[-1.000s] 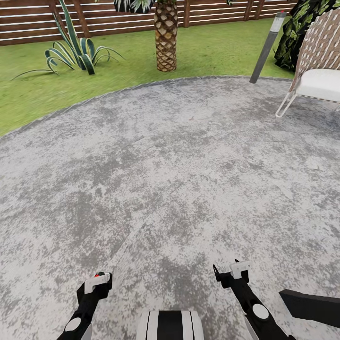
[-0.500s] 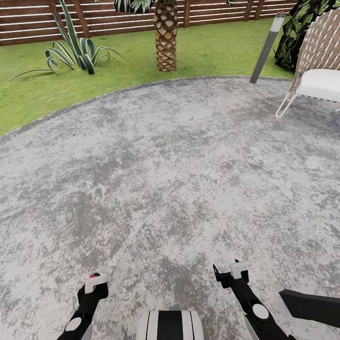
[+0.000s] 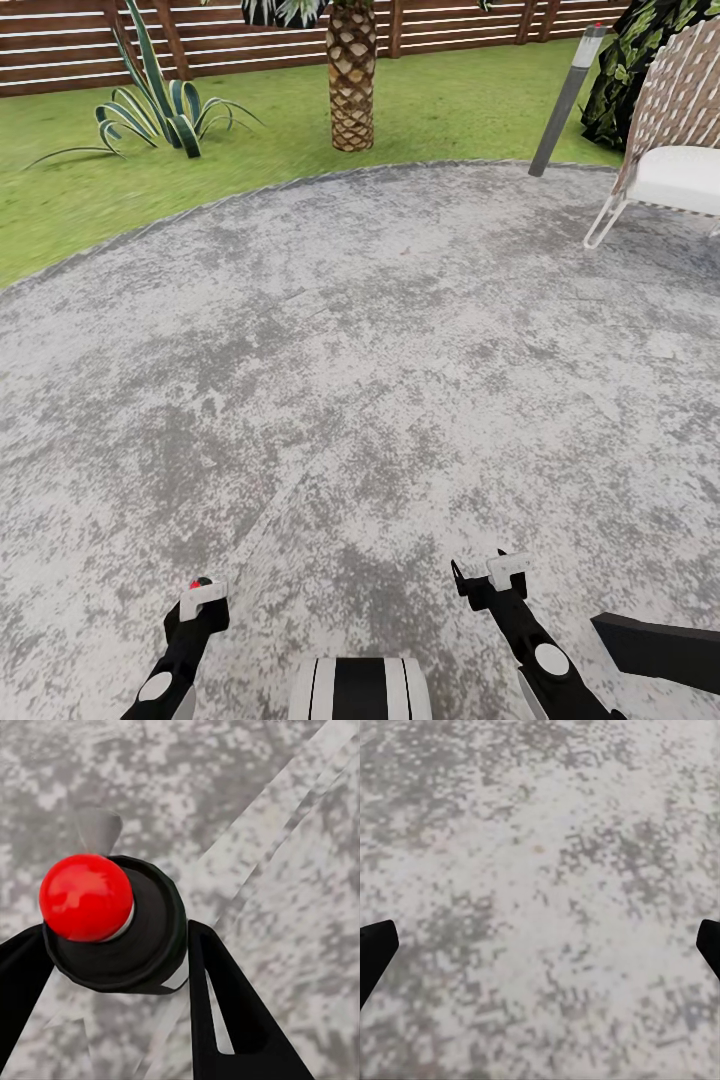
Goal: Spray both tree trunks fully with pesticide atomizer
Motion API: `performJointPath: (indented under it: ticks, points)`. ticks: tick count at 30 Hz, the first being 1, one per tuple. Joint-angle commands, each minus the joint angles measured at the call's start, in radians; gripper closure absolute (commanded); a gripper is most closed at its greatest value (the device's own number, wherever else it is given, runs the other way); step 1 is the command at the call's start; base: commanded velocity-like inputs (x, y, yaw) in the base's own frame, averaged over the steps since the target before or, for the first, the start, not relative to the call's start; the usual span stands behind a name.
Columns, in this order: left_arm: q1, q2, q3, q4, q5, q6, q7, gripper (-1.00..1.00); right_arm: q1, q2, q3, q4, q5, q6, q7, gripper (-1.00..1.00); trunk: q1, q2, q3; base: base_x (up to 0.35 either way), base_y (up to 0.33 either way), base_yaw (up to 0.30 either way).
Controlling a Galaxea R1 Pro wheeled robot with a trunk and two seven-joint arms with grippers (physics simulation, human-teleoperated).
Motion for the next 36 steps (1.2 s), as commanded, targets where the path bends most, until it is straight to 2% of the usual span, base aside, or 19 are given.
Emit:
performJointPath:
  ticks: [1,14,24,25,29,34,36]
  points:
    - [0.0,0.001,-0.002,0.001,0.01,-0.003,0.0,1.0,0.0,-0.001,0.002,0.001,0.001,-0.003,-0.001,-1.0,0.0,0.0,-0.001,0.0,0.0,0.0]
    - [0.0,0.001,-0.001,0.0,0.01,-0.003,-0.005,1.0,-0.001,-0.001,0.002,0.001,0.001,-0.003,-0.001,-1.0,0.0,0.0,-0.001,0.0,0.0,0.0]
    - [0.0,0.004,0.0,-0.001,0.009,-0.002,-0.007,1.0,0.0,0.001,0.004,0.025,0.006,-0.009,-0.001,-1.0,-0.005,0.002,0.038,0.0,0.0,0.0]
    - [0.002,0.011,-0.002,-0.002,0.007,-0.003,-0.007,1.0,0.001,0.0,0.005,0.064,0.021,-0.063,-0.001,-1.0,-0.005,0.002,0.042,0.0,0.0,0.0]
    - [0.012,0.021,-0.002,0.0,-0.001,-0.003,-0.006,1.0,0.001,0.003,0.006,0.141,0.057,-0.141,-0.001,-1.0,-0.007,0.003,0.057,0.0,0.0,0.0]
    - [0.055,0.024,-0.004,-0.001,-0.005,-0.004,-0.006,1.0,0.002,0.008,0.003,0.194,0.065,-0.165,-0.008,-1.0,-0.009,0.004,0.077,0.0,0.0,0.0]
    - [0.069,0.024,-0.004,-0.001,-0.005,-0.004,-0.005,1.0,0.003,0.006,0.002,0.213,0.064,-0.168,-0.034,-1.0,-0.01,0.005,0.085,0.0,0.0,0.0]
